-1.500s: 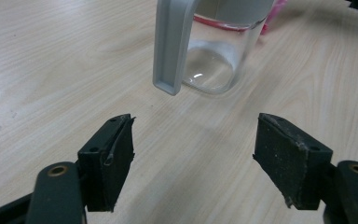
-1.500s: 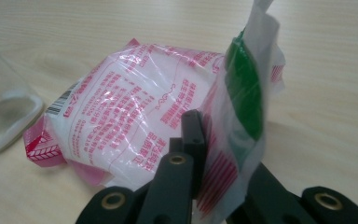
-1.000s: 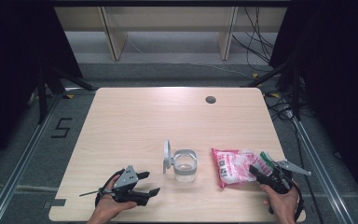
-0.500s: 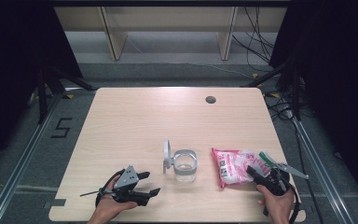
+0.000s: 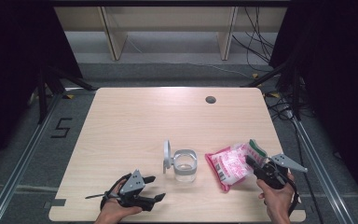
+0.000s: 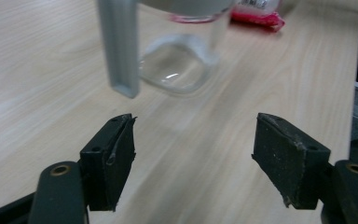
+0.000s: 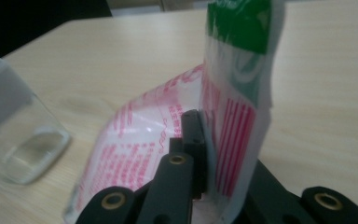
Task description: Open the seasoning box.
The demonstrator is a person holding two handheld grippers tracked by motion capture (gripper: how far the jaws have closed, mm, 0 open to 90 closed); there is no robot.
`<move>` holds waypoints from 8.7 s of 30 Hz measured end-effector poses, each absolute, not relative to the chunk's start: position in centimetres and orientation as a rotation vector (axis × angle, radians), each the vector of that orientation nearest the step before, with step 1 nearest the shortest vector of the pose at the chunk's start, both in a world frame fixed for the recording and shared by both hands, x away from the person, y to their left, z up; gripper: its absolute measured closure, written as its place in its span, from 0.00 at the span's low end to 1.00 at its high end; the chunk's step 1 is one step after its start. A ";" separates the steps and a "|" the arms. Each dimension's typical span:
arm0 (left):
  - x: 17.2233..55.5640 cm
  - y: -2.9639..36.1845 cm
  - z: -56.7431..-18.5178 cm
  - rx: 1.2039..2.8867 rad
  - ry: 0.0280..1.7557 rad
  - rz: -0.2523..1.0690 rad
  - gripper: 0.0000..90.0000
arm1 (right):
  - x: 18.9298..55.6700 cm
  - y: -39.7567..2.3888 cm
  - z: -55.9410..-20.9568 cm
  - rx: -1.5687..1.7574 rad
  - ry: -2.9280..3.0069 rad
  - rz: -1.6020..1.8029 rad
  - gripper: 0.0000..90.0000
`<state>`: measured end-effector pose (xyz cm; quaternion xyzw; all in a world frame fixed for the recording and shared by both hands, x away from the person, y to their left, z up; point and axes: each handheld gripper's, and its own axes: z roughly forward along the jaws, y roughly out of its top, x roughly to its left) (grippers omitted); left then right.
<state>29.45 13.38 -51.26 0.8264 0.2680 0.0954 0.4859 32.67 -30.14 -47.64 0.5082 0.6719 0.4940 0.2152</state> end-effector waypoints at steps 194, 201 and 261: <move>29.5 -6.7 -51.0 1.650 0.672 0.380 0.82 | 34.8 -11.8 -35.6 0.691 2.242 1.257 1.00; 29.7 -6.7 -51.0 1.657 0.673 0.377 0.82 | 34.9 -11.7 -35.8 0.691 2.216 1.261 1.00; 29.6 -6.4 -50.8 1.646 0.663 0.400 0.82 | 34.6 -10.9 -35.7 0.621 2.222 1.256 1.00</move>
